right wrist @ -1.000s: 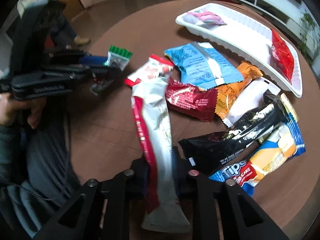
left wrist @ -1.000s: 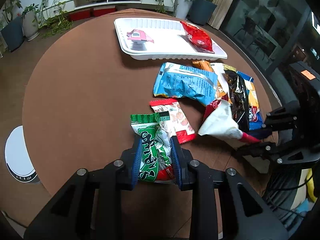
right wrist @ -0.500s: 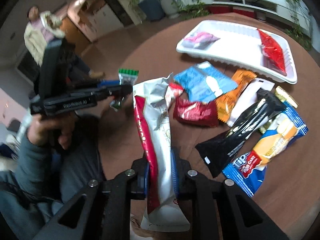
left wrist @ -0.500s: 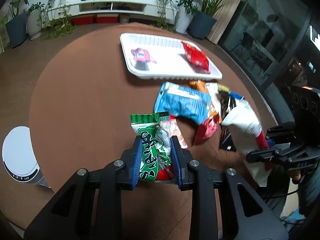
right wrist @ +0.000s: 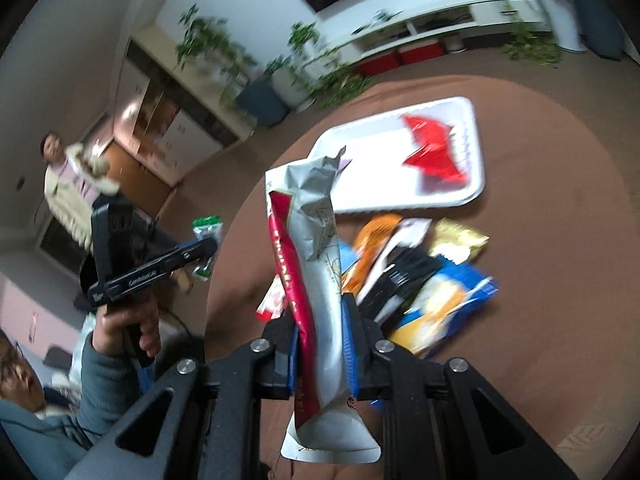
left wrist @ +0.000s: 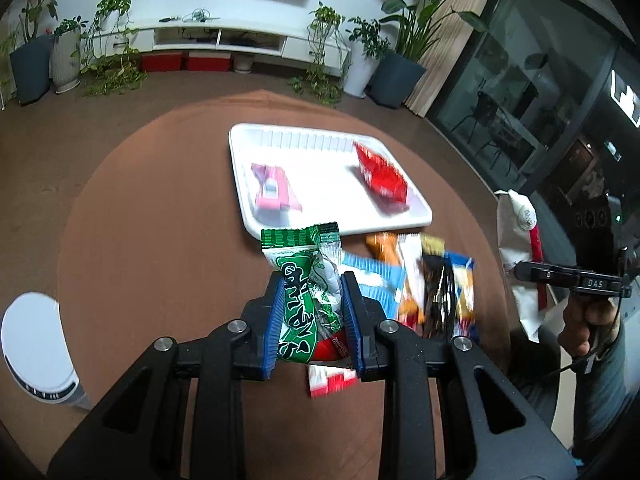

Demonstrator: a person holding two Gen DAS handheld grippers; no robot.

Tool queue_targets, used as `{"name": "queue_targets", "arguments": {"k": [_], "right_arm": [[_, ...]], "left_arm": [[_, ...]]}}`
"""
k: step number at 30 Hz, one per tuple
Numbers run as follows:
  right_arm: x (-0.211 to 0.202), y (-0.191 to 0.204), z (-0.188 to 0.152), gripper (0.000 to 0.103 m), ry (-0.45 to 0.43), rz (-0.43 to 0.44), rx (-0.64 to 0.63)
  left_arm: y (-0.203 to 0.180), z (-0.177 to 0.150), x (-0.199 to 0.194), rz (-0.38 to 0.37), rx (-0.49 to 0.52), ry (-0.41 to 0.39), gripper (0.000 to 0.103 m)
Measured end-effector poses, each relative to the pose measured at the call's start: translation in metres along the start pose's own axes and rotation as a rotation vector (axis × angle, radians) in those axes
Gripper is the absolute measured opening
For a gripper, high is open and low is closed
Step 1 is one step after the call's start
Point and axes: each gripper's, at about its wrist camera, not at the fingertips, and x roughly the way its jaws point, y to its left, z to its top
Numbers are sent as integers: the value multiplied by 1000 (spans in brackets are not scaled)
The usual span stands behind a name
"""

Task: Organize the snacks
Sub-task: 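Place the green packet and white-red bag into the white tray, open both tools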

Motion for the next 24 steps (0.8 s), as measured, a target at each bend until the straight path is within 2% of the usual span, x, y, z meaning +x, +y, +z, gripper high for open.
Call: {"name": "queue_targets", "arguments": {"k": [4, 7, 11, 17, 24], "right_arm": [[-18, -22, 25, 19, -65, -40, 47], [-26, -40, 55, 19, -117, -90, 93], [-13, -49, 94, 19, -127, -133, 121], [57, -26, 146, 19, -68, -126, 79], [149, -18, 165, 19, 52, -187, 45]], "left_arm": [[3, 32, 6, 2, 3, -24, 25], [9, 62, 16, 10, -10, -40, 25], [10, 101, 40, 33, -12, -39, 25], [-6, 141, 102, 66, 27, 11, 26], [-5, 142, 170, 139, 22, 91, 26]]}}
